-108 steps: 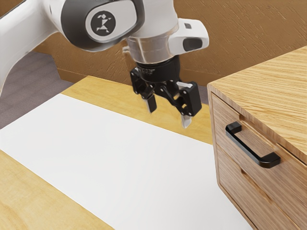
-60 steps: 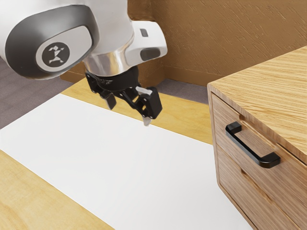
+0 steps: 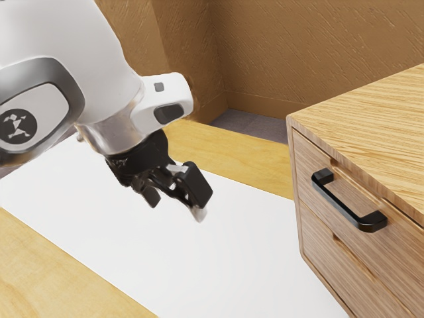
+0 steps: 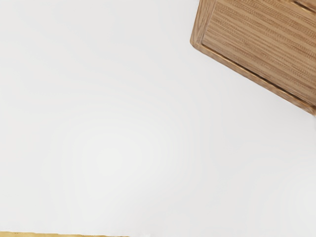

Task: Pull the drawer handle with one arm to open the drawer

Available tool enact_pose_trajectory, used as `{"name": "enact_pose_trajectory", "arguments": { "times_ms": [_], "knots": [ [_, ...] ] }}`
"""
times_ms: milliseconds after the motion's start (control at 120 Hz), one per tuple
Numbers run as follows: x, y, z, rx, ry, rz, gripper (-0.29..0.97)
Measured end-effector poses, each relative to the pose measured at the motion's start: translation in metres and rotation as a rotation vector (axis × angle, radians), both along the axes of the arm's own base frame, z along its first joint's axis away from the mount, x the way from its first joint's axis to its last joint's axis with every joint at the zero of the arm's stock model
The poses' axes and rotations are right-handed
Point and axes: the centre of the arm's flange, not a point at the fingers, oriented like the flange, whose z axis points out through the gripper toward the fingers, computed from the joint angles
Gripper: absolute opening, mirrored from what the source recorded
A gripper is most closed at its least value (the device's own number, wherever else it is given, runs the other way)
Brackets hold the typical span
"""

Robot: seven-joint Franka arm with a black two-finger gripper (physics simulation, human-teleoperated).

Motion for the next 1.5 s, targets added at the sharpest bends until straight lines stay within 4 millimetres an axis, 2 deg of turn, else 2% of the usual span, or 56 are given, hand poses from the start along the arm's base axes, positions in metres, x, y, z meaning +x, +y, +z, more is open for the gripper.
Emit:
{"name": "enact_pose_trajectory", "arguments": {
  "times_ms": [50,158,317,375,492,583,683,767,808,942,1158,1258,1383,1500],
  "knots": [
    [0.012,0.029,-0.004,-0.093,0.009,0.118,0.66],
    [0.031,0.045,-0.013,-0.205,0.035,0.259,0.66],
    [0.034,0.025,-0.011,-0.277,0.093,0.448,0.66],
    [0.029,0.02,0.0,-0.29,0.11,0.518,0.66],
    [0.036,0.017,-0.004,-0.315,0.141,0.68,0.66],
    [0.037,0.022,-0.005,-0.334,0.173,0.807,0.66],
    [0.035,0.019,-0.001,-0.363,0.205,0.918,0.66],
    [0.027,-0.012,0.01,-0.304,0.157,0.941,0.66],
    [0.024,-0.021,0.013,-0.279,0.136,0.957,0.66],
    [0.019,-0.047,0.012,-0.237,0.104,0.998,0.66],
    [0.005,-0.109,0.01,-0.211,0.073,0.986,0.66],
    [0.006,-0.121,0.007,-0.212,0.072,0.997,0.66],
    [0.009,-0.123,0.002,-0.207,0.079,1.019,0.66],
    [-0.002,-0.15,0.0,-0.19,0.066,0.984,0.66]
  ]
}}
